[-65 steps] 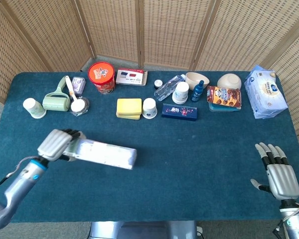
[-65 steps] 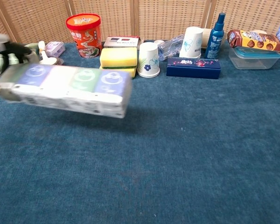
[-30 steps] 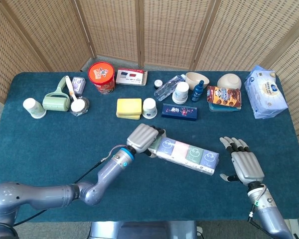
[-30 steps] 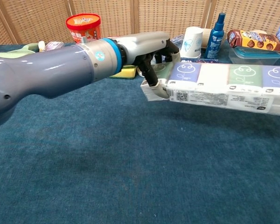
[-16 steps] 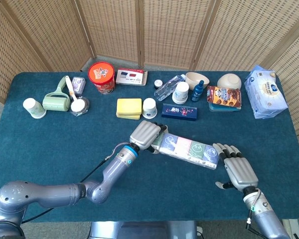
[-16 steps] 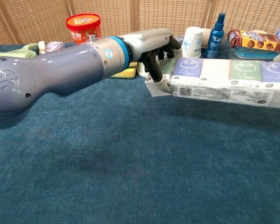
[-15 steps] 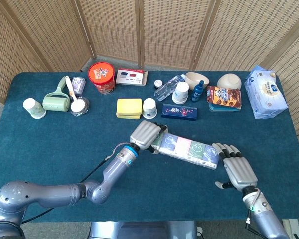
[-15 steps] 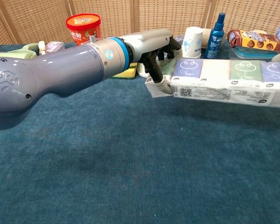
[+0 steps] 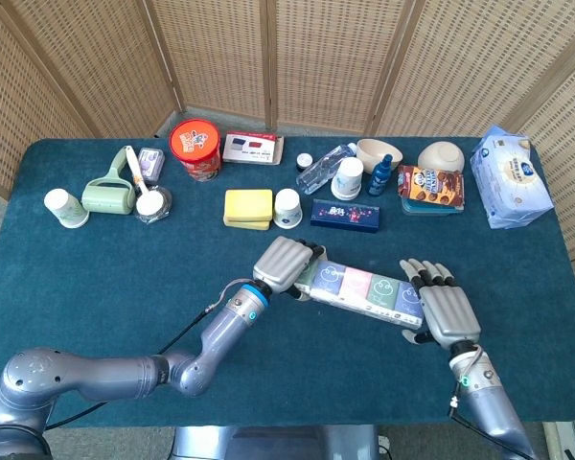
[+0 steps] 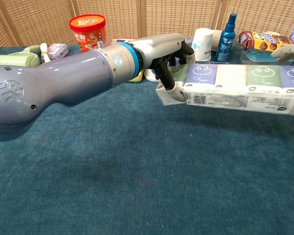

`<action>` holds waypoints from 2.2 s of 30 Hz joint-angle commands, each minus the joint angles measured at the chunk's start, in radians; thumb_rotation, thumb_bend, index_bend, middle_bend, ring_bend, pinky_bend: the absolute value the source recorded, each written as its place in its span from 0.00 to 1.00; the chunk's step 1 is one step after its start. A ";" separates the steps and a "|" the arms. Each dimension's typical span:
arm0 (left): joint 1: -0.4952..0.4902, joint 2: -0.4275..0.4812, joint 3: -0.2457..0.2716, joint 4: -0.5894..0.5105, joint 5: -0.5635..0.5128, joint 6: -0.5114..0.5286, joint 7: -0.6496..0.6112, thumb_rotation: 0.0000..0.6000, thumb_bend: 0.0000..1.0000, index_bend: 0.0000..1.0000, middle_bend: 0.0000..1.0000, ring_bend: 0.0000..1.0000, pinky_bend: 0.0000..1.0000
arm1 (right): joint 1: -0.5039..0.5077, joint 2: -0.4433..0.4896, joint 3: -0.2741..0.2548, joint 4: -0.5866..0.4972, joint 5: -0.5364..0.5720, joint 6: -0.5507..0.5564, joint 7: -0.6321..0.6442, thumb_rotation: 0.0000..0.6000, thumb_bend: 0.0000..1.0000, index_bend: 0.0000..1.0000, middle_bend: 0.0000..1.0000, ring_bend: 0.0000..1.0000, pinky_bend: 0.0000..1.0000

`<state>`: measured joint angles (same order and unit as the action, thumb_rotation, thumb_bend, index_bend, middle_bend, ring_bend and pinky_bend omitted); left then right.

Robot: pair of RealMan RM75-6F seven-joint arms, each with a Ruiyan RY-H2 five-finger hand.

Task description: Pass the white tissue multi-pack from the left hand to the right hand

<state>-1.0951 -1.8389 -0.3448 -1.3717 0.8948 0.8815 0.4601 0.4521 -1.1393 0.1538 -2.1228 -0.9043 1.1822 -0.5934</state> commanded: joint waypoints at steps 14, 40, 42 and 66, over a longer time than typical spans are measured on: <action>-0.007 0.007 -0.002 -0.041 -0.014 0.018 -0.009 1.00 0.00 0.43 0.55 0.40 0.54 | 0.081 -0.096 0.007 0.078 0.059 0.015 -0.048 1.00 0.43 0.49 0.60 0.56 0.80; 0.021 0.229 0.087 -0.276 -0.080 0.019 0.085 1.00 0.00 0.00 0.00 0.00 0.05 | 0.078 -0.081 -0.016 0.079 0.032 0.057 -0.010 1.00 0.54 0.59 0.67 0.63 0.83; 0.054 0.299 0.118 -0.339 -0.075 0.055 0.110 1.00 0.00 0.00 0.00 0.00 0.05 | 0.076 -0.075 -0.020 0.079 0.027 0.057 -0.005 1.00 0.54 0.59 0.67 0.63 0.83; 0.609 0.820 0.456 -0.230 0.384 0.422 -0.380 1.00 0.00 0.00 0.00 0.00 0.05 | 0.036 -0.041 -0.061 0.041 -0.066 0.097 0.029 1.00 0.54 0.59 0.67 0.63 0.83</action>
<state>-0.5319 -1.0393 0.0799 -1.6701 1.2295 1.2672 0.1488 0.4880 -1.1798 0.0928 -2.0816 -0.9704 1.2788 -0.5651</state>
